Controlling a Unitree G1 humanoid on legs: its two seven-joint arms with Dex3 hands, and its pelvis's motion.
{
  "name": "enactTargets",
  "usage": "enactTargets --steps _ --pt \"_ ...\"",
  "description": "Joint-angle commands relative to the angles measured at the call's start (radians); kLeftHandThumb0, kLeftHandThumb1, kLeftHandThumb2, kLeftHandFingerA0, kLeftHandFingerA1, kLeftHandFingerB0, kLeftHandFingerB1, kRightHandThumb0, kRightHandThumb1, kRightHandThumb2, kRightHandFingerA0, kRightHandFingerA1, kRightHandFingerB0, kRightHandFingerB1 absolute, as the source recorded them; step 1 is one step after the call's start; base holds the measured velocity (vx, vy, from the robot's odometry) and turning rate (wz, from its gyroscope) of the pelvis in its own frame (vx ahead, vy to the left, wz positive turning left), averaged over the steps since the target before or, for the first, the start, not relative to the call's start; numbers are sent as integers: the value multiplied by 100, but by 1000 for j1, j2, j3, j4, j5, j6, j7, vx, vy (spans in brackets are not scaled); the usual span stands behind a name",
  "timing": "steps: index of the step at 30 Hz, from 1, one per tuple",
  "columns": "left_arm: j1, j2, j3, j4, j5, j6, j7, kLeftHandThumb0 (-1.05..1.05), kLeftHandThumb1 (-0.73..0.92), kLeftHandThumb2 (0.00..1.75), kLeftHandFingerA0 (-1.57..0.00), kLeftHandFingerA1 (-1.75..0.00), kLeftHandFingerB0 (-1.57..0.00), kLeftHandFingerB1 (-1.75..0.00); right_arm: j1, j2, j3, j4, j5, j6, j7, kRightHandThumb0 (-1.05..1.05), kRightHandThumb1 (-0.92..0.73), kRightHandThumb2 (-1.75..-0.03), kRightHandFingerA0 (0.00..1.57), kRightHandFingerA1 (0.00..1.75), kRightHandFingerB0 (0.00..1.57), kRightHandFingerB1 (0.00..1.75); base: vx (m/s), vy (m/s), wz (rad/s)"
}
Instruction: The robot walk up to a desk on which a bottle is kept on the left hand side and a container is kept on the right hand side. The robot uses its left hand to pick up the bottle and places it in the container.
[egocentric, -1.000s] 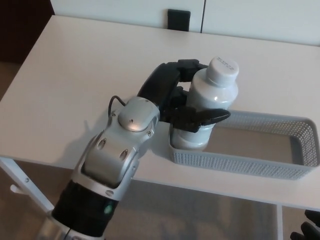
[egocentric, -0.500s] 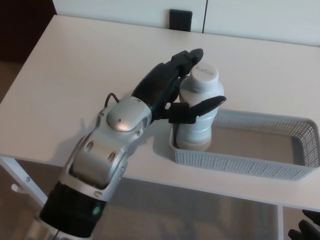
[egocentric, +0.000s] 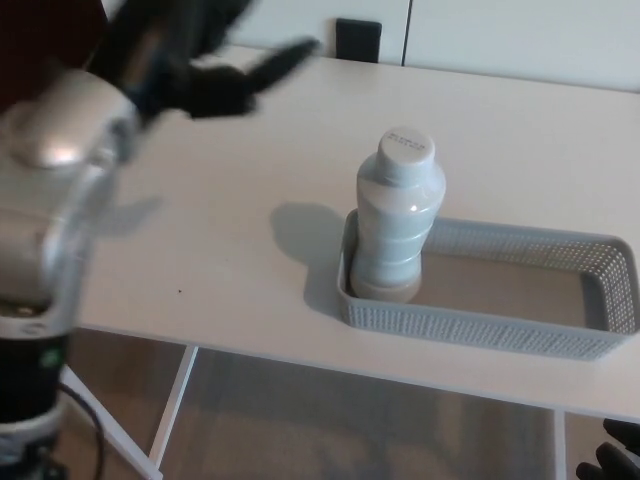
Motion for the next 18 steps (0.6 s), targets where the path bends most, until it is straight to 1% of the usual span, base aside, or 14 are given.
enactTargets --steps 1,2,4,5,6,8,10,11,12,13,14,16,17,18 --pt "116 260 463 -23 -221 -17 -182 -85 50 86 0 0 0 -2 41 -26 -3 60 -20 -41 -6 -60 -42 -54 31 43 24 42 0 0 0" --pt "157 276 495 9 -217 -44 -197 -80 48 83 0 -1 0 -2 45 -27 -3 67 -21 -46 -7 -61 -34 -73 27 50 21 48 0 0 0" --pt "184 285 515 30 -215 -60 -206 -80 48 83 0 -1 0 -2 47 -27 -4 71 -21 -49 -7 -61 -34 -73 27 50 21 48 0 0 0" --pt "251 296 542 81 -198 -91 -218 -78 47 81 0 -1 0 0 52 -30 -5 73 -21 -48 -9 -61 -35 -73 26 50 19 47 0 0 0" --pt "456 301 609 272 -150 -205 -242 -73 43 80 0 -5 0 -4 58 -33 -4 80 -24 -48 -14 -61 -35 -73 27 50 18 47 0 0 0" --pt "547 299 636 377 -133 -265 -251 -70 42 79 0 -6 0 -7 57 -34 -5 85 -23 -50 -13 -60 -34 -73 27 51 20 48 0 0 0" --pt "565 299 640 406 -133 -281 -253 -70 42 79 0 -6 0 -7 55 -35 -6 88 -21 -51 -12 -60 -34 -73 27 51 20 48 0 0 3" --pt "634 290 661 525 -137 -331 -262 -71 44 75 0 0 0 -2 54 -34 -10 92 -17 -53 -9 -60 -34 -73 27 50 20 47 0 0 0" --pt "692 280 653 595 -114 -375 -239 -73 44 78 0 -4 0 -4 58 -35 -10 92 -17 -55 -9 -61 -34 -73 25 50 19 48 0 0 0" --pt "692 280 653 595 -114 -375 -239 -73 44 78 0 -4 0 -4 58 -35 -10 92 -17 -55 -9 -61 -34 -73 25 50 19 48 0 0 0" --pt "749 267 638 678 -87 -421 -204 -70 42 79 0 -9 0 -5 60 -36 -11 89 -17 -56 -11 -61 -35 -73 27 51 20 48 0 0 0" --pt "820 253 612 801 -50 -498 -156 -74 45 79 0 -5 0 -1 61 -37 -11 89 -17 -60 -13 -61 -34 -73 27 51 20 48 0 0 0" --pt "820 253 612 801 -50 -498 -156 -74 45 79 0 -5 0 -1 61 -37 -11 89 -17 -60 -13 -61 -34 -73 27 51 20 48 0 0 0" --pt "845 249 597 883 -34 -549 -129 -70 42 81 0 -14 0 -9 61 -38 -11 90 -16 -60 -11 -61 -34 -73 27 51 21 48 0 0 0"
